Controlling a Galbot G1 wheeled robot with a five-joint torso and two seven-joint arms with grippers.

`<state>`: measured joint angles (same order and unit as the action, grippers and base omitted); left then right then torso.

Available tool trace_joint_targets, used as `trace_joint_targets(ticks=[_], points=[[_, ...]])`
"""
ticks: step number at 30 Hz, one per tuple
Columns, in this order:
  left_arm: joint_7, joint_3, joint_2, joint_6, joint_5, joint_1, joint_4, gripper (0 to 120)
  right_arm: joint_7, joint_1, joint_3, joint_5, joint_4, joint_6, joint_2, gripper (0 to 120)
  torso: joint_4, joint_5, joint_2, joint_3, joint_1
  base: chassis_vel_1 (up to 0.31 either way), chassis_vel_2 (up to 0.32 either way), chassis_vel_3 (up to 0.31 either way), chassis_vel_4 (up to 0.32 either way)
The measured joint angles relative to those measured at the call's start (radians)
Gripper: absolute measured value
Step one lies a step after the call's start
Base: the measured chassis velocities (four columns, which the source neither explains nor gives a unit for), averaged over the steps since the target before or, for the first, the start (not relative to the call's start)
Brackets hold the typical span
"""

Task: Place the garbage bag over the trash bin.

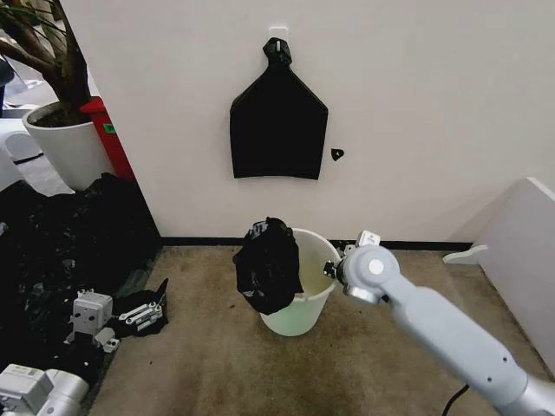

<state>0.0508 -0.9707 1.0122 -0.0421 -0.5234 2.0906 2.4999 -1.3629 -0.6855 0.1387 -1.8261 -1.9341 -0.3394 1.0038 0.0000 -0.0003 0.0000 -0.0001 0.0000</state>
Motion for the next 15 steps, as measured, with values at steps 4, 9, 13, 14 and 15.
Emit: trace_joint_targets(ticks=[4,9,13,14,15], points=[[-0.001,0.008,0.003,0.002,0.008,-0.002,0.0,100,0.018,-0.056,-0.04,0.019,-0.011,0.001,0.003,0,0.0,0.0,0.0,0.0,0.0,0.0,0.0,0.0,0.0],[-0.002,0.015,0.012,0.008,0.018,-0.006,0.0,100,0.061,-0.129,-0.062,0.097,0.002,-0.007,0.02,0,0.0,0.0001,0.0,0.0,0.0,0.0,0.0,0.0,0.0],[-0.004,0.015,0.015,0.008,0.021,-0.007,0.0,100,0.077,-0.147,-0.057,0.142,0.015,-0.011,0.031,0,-0.0001,0.0001,0.0,0.0,0.0,0.0,0.0,0.0,0.0],[-0.004,0.015,0.015,0.008,0.022,-0.006,0.0,100,0.077,-0.15,-0.057,0.143,0.018,-0.011,0.035,0,-0.0001,0.0001,0.0,0.0,0.0,0.0,0.0,0.0,0.0],[-0.005,0.014,0.015,0.008,0.022,-0.005,0.0,100,0.077,-0.152,-0.057,0.145,0.02,-0.012,0.041,0,0.0,0.0002,0.0,0.0,0.0,0.0,0.0,0.0,0.0]])
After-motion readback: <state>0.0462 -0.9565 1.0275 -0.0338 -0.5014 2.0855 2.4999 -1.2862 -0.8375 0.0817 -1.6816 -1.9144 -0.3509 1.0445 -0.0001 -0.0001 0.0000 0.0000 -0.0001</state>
